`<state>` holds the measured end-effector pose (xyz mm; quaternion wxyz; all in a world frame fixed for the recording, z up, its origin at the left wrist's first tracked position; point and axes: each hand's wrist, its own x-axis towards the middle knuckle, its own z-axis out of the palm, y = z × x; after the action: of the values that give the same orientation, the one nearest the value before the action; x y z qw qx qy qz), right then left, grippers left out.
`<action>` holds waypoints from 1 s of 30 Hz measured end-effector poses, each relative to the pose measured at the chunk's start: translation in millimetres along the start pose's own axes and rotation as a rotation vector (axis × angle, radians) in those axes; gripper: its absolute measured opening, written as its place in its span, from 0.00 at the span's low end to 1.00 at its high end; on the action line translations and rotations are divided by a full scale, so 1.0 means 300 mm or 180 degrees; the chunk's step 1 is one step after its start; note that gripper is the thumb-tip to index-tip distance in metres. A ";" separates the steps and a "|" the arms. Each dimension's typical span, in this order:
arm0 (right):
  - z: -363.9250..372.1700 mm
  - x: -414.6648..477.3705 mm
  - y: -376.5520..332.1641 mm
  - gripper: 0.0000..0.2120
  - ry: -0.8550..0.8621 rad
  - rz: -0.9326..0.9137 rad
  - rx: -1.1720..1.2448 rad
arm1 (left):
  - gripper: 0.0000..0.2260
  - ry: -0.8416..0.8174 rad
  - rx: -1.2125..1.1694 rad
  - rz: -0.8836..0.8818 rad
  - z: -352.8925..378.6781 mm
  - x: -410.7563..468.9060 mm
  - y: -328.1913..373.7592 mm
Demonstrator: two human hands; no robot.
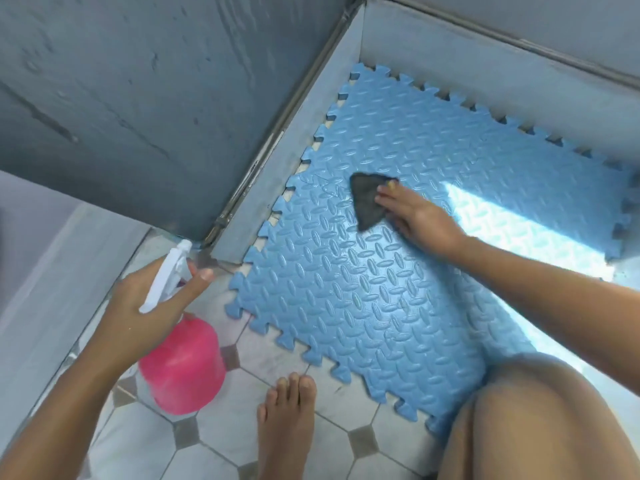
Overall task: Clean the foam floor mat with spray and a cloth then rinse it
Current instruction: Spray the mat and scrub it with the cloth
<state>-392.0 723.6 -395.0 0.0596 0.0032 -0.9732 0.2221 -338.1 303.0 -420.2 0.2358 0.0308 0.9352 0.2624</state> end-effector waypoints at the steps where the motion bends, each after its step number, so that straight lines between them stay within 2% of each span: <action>1: -0.036 0.064 0.059 0.19 0.0184 0.0482 -0.0055 | 0.07 -0.0279 -0.0391 -0.0116 0.012 0.023 -0.042; 3: -0.080 0.184 0.139 0.19 0.0569 0.1493 -0.0072 | 0.08 -0.0339 -0.0593 -0.0052 0.001 0.019 -0.007; 4: -0.084 0.237 0.167 0.19 0.0734 0.1904 -0.0098 | 0.08 -0.0268 -0.0412 -0.0019 -0.005 0.025 -0.003; 5: -0.082 0.284 0.167 0.20 0.0863 0.2218 -0.0056 | 0.08 -0.0253 -0.0552 0.0077 -0.005 0.030 -0.004; 7: -0.035 0.356 0.095 0.20 0.0941 0.2276 -0.0144 | 0.09 -0.0054 -0.0358 0.0178 -0.018 0.031 -0.018; 9: 0.049 0.388 -0.053 0.19 0.0763 0.1826 -0.0023 | 0.11 -0.0266 -0.0593 0.0055 -0.020 0.021 -0.017; 12: 0.170 0.337 -0.336 0.17 0.0492 0.0858 0.0273 | 0.11 -0.0252 -0.0647 0.0032 -0.015 0.015 -0.030; 16: 0.351 0.089 -0.702 0.25 -0.0229 -0.0279 0.0255 | 0.11 -0.0075 -0.0677 0.0092 -0.026 0.018 -0.045; 19: 0.439 -0.047 -0.772 0.21 -0.0780 -0.1374 0.0037 | 0.09 0.0066 -0.0659 0.0189 -0.016 0.021 -0.063; 22: 0.419 0.006 -0.684 0.22 -0.0891 -0.1694 0.0014 | 0.10 0.0007 -0.0709 0.0082 -0.017 0.017 -0.076; 24: 0.365 0.088 -0.577 0.25 -0.0751 -0.1507 0.0011 | 0.12 -0.0089 -0.0642 -0.0013 -0.026 0.010 -0.077; 26: 0.282 0.196 -0.427 0.26 -0.0605 -0.1079 -0.0073 | 0.12 -0.0150 -0.0622 0.0036 -0.027 0.011 -0.083; 30: 0.089 0.346 -0.114 0.19 -0.0020 0.0537 -0.0099 | 0.10 0.0070 -0.0684 0.0167 -0.015 0.015 -0.087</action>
<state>-497.1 683.3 -391.8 0.0376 -0.0791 -0.9735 0.2111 -342.5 279.3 -432.0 0.2206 0.0269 0.9031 0.3675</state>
